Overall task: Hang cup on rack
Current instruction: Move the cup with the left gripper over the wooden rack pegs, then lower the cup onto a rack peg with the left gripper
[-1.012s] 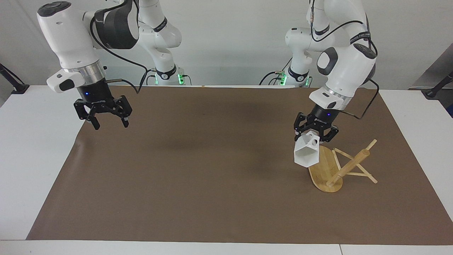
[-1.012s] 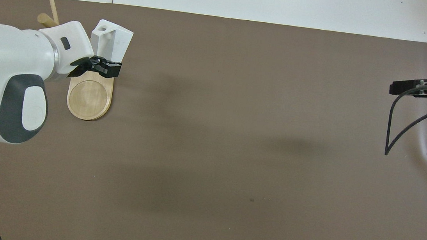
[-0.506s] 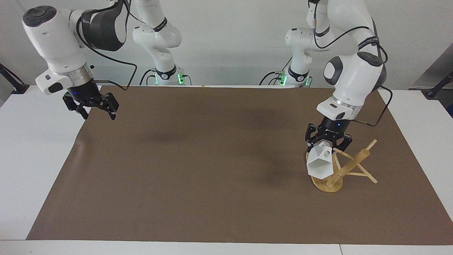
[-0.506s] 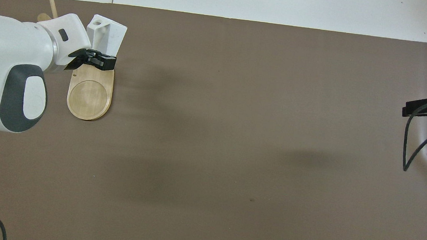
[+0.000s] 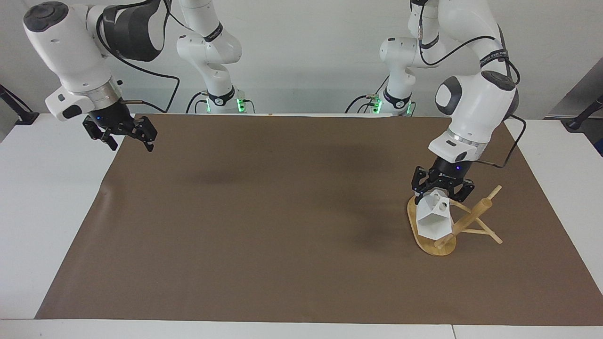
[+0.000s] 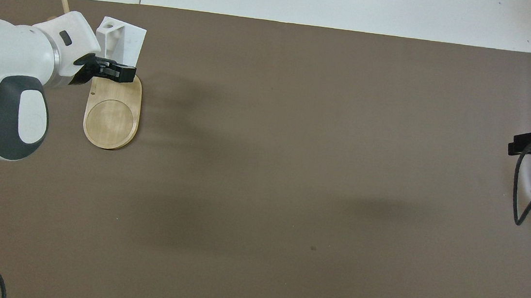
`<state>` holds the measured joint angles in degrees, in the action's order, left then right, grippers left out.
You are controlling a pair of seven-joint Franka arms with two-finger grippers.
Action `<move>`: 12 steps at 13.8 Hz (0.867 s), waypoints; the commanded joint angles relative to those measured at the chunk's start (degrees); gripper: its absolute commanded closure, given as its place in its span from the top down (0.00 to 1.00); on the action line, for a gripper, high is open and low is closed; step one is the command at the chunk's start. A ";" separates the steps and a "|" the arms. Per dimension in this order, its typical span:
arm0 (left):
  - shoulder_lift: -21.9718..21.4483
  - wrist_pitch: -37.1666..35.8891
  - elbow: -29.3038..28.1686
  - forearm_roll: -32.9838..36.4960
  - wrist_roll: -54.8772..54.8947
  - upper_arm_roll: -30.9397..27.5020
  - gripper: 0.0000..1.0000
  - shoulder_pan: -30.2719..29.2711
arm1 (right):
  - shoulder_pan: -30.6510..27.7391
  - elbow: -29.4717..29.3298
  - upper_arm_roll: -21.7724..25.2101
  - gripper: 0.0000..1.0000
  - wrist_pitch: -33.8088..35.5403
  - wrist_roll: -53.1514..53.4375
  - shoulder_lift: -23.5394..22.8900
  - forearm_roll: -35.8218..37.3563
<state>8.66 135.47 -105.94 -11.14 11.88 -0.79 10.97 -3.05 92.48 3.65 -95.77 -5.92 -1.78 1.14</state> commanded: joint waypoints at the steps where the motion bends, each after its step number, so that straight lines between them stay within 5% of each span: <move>1: 0.57 0.94 0.12 -3.09 -0.54 0.44 0.00 -1.56 | 0.15 -0.72 0.31 1.00 1.20 -0.32 0.11 -0.09; 12: 2.41 0.07 0.30 -9.51 -3.70 0.35 0.00 -3.15 | 0.15 0.16 -1.54 1.00 1.12 -0.06 1.87 -0.17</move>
<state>10.56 135.44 -105.99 -19.83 9.68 -0.85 8.37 -2.61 92.07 2.61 -95.48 -5.92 -0.72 1.13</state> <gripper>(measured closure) 0.304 0.000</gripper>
